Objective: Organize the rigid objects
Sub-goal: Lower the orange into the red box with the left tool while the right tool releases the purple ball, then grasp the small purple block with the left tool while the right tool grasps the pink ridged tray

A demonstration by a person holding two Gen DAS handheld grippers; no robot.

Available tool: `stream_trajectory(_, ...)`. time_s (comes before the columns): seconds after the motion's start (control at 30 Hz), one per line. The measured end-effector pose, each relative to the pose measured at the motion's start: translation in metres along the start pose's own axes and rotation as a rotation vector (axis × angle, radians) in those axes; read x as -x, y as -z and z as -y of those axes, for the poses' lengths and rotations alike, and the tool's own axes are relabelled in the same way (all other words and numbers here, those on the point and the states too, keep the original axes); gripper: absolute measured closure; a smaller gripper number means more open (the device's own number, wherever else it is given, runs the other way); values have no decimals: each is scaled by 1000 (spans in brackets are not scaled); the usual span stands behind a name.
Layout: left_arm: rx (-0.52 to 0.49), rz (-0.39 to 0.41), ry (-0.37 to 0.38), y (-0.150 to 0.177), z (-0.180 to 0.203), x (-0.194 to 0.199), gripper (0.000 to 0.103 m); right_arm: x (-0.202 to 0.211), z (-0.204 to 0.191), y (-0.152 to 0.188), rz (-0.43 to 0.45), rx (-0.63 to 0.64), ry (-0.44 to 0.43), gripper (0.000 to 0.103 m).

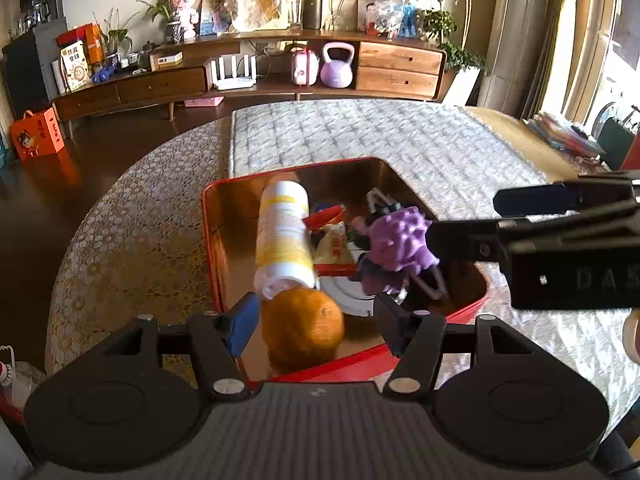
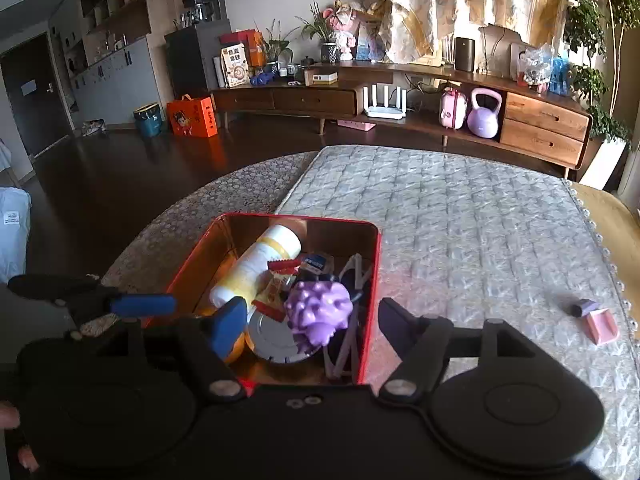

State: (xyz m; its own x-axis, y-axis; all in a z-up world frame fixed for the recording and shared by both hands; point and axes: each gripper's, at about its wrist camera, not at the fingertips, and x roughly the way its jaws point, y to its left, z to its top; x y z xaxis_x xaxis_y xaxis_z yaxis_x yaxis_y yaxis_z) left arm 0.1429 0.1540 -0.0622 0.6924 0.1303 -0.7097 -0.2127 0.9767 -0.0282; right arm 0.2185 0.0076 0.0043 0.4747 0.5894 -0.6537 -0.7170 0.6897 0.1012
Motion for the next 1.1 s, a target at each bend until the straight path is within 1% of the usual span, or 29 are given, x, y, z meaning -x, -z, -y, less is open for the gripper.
stream_trajectory(0.13, -17, 16, 11, -3, 11, 9, 41, 17, 6, 5, 12, -10, -11, 28)
stream_trajectory(0.2, -20, 22, 16, -4, 17, 14, 40, 26, 10, 8, 22, -10, -11, 24)
stream_trajectory(0.27, -27, 30, 20, -5, 23, 18, 38, 35, 15, 11, 30, -16, -8, 23)
stream_trajectory(0.4, -46, 40, 34, -7, 37, 24, 36, 52, 27, 16, 49, -27, 17, 16)
stream_trajectory(0.47, -58, 41, 41, -8, 44, 24, 36, 58, 36, 19, 53, -37, 22, 15)
stream_trajectory(0.53, -70, 43, 47, -10, 53, 24, 30, 64, 44, 22, 57, -39, 31, 13)
stream_trajectory(0.6, -76, 46, 53, -12, 62, 23, 28, 70, 52, 26, 62, -39, 44, 9)
stream_trajectory(0.73, -111, 52, 70, -19, 83, 19, 24, 84, 73, 34, 78, -52, 69, 6)
stream_trajectory(0.8, -124, 55, 81, -23, 94, 16, 22, 91, 86, 39, 87, -58, 81, 0)
stream_trajectory(0.93, -150, 60, 96, -32, 118, 6, 21, 97, 115, 51, 77, -73, 105, 0)
stream_trajectory(1.1, -186, 65, 145, -45, 149, -11, 21, 96, 149, 65, 48, -95, 128, 0)
